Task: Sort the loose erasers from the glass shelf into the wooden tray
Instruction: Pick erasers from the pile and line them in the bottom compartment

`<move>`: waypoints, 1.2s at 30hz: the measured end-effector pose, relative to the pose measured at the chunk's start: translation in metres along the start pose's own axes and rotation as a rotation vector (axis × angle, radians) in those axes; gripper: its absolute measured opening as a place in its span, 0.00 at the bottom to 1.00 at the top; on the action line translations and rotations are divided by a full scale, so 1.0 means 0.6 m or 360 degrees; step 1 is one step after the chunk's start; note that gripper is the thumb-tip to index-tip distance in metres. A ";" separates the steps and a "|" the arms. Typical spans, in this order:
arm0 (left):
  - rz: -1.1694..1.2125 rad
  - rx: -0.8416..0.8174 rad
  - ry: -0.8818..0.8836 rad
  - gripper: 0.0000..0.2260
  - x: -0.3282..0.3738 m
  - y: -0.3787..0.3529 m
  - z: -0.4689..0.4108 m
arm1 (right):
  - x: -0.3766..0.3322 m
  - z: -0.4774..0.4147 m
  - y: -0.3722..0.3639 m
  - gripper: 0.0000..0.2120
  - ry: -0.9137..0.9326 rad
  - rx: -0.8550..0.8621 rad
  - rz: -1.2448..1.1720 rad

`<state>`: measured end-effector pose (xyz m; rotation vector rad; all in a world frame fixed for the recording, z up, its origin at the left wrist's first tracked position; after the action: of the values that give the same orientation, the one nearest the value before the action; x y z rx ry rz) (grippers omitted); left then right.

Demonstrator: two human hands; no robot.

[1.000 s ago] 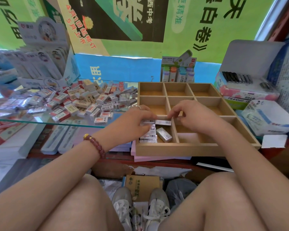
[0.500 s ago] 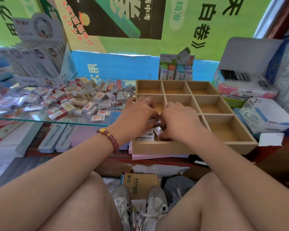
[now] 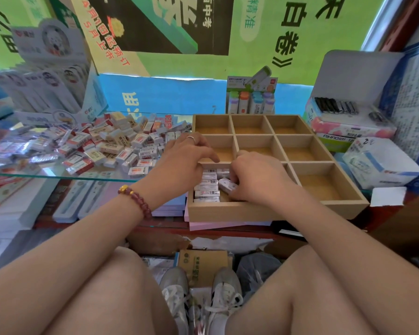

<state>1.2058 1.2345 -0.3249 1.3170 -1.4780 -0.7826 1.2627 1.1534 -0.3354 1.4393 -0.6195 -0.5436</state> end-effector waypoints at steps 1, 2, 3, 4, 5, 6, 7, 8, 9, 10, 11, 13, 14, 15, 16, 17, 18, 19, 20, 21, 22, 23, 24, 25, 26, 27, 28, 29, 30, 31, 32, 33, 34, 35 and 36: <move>0.0030 0.0015 0.0010 0.20 -0.003 0.001 0.001 | 0.002 -0.001 0.001 0.11 -0.0014 -0.0003 -0.0004; 0.0056 0.0025 0.0013 0.20 -0.005 0.002 0.002 | 0.003 -0.001 0.001 0.11 -0.0030 -0.0006 -0.0010; 0.0072 0.0030 0.0016 0.20 -0.006 0.002 0.003 | 0.004 -0.002 0.003 0.11 -0.0043 -0.0004 -0.0024; 0.0081 0.0032 0.0020 0.20 -0.008 0.003 0.005 | 0.005 -0.003 0.006 0.11 -0.0054 0.0001 -0.0051; 0.0086 0.0032 0.0025 0.19 -0.010 0.003 0.006 | 0.005 -0.003 0.010 0.12 -0.0063 0.0018 -0.0092; 0.0090 0.0033 0.0030 0.19 -0.011 0.004 0.007 | 0.006 -0.004 0.016 0.11 -0.0072 0.0048 -0.0136; 0.0093 0.0034 0.0031 0.19 -0.013 0.005 0.008 | 0.007 -0.005 0.023 0.11 -0.0081 0.0088 -0.0170; 0.0096 0.0035 0.0026 0.19 -0.014 0.005 0.009 | 0.008 -0.006 0.029 0.10 -0.0088 0.0119 -0.0188; 0.0103 0.0033 0.0019 0.19 -0.014 0.004 0.009 | 0.010 -0.008 0.032 0.09 -0.0095 0.0134 -0.0200; 0.0117 0.0027 0.0013 0.20 -0.015 0.004 0.010 | 0.012 -0.011 0.033 0.08 -0.0104 0.0131 -0.0214; 0.0142 0.0016 0.0008 0.20 -0.015 0.002 0.012 | 0.015 -0.014 0.033 0.07 -0.0120 0.0115 -0.0231; 0.0208 -0.0014 -0.0012 0.20 -0.015 -0.002 0.014 | 0.018 -0.017 0.029 0.07 -0.0167 0.0080 -0.0232; 0.0240 -0.0025 -0.0029 0.20 -0.014 -0.005 0.014 | 0.018 -0.018 0.027 0.07 -0.0191 0.0068 -0.0211; 0.0267 -0.0032 -0.0047 0.21 -0.010 -0.006 0.015 | 0.017 -0.019 0.026 0.08 -0.0215 0.0057 -0.0184; 0.0288 -0.0041 -0.0060 0.21 -0.008 -0.008 0.015 | 0.016 -0.020 0.024 0.08 -0.0234 0.0049 -0.0162; 0.0298 -0.0058 -0.0071 0.21 -0.005 -0.010 0.016 | 0.015 -0.020 0.024 0.09 -0.0249 0.0048 -0.0150; 0.0298 -0.0079 -0.0084 0.22 -0.002 -0.011 0.017 | 0.014 -0.019 0.025 0.09 -0.0262 0.0051 -0.0146; 0.0295 -0.0099 -0.0098 0.22 0.000 -0.013 0.017 | 0.014 -0.017 0.027 0.10 -0.0270 0.0059 -0.0145; 0.0296 -0.0116 -0.0109 0.23 0.002 -0.015 0.017 | 0.014 -0.015 0.028 0.10 -0.0274 0.0066 -0.0153; 0.0298 -0.0126 -0.0117 0.23 0.004 -0.015 0.018 | 0.015 -0.013 0.028 0.10 -0.0272 0.0069 -0.0175; 0.0297 -0.0127 -0.0120 0.23 0.005 -0.014 0.018 | 0.015 -0.010 0.028 0.10 -0.0267 0.0060 -0.0212; 0.0294 -0.0114 -0.0121 0.22 0.005 -0.012 0.018 | 0.016 -0.006 0.026 0.10 -0.0262 0.0040 -0.0258; 0.0294 -0.0094 -0.0116 0.22 0.005 -0.010 0.018 | 0.016 -0.003 0.025 0.09 -0.0255 0.0020 -0.0298; 0.0298 -0.0070 -0.0110 0.22 0.005 -0.007 0.018 | 0.016 0.002 0.024 0.09 -0.0245 0.0007 -0.0320; 0.0308 -0.0051 -0.0103 0.21 0.004 -0.004 0.018 | 0.015 0.006 0.025 0.09 -0.0233 0.0004 -0.0322; 0.0320 -0.0042 -0.0096 0.21 0.004 -0.003 0.018 | 0.015 0.010 0.028 0.09 -0.0223 0.0014 -0.0310; 0.0327 -0.0042 -0.0090 0.21 0.004 -0.002 0.018 | 0.016 0.014 0.033 0.09 -0.0222 0.0035 -0.0295; 0.0327 -0.0050 -0.0085 0.21 0.003 -0.003 0.018 | 0.018 0.018 0.040 0.10 -0.0229 0.0065 -0.0286; 0.0319 -0.0065 -0.0081 0.21 0.002 -0.004 0.018 | 0.021 0.020 0.047 0.11 -0.0242 0.0098 -0.0284; 0.0307 -0.0081 -0.0077 0.21 0.002 -0.006 0.018 | 0.024 0.022 0.054 0.12 -0.0253 0.0123 -0.0290; 0.0297 -0.0094 -0.0071 0.21 0.000 -0.008 0.018 | 0.026 0.022 0.056 0.12 -0.0258 0.0118 -0.0300; 0.0290 -0.0099 -0.0064 0.21 -0.002 -0.010 0.018 | 0.027 0.021 0.054 0.11 -0.0258 0.0084 -0.0307; 0.0289 -0.0093 -0.0059 0.20 -0.004 -0.010 0.018 | 0.026 0.020 0.048 0.11 -0.0256 0.0036 -0.0310; 0.0294 -0.0080 -0.0054 0.20 -0.006 -0.010 0.018 | 0.026 0.018 0.042 0.11 -0.0257 -0.0003 -0.0307; 0.0303 -0.0065 -0.0046 0.19 -0.008 -0.009 0.019 | 0.025 0.015 0.035 0.11 -0.0260 -0.0018 -0.0291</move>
<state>1.1969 1.2367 -0.3343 1.1195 -1.5759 -0.7062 1.2670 1.1379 -0.3130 1.4585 -0.6157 -0.8134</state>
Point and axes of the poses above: each hand's wrist, its own z-axis away from the middle knuckle, its own y-axis out of the back of the hand, x = y × z, the point moved 9 cm from there along -z, towards the middle knuckle, and after that the axes turned 13 degrees about -y, right-handed, at the moved point
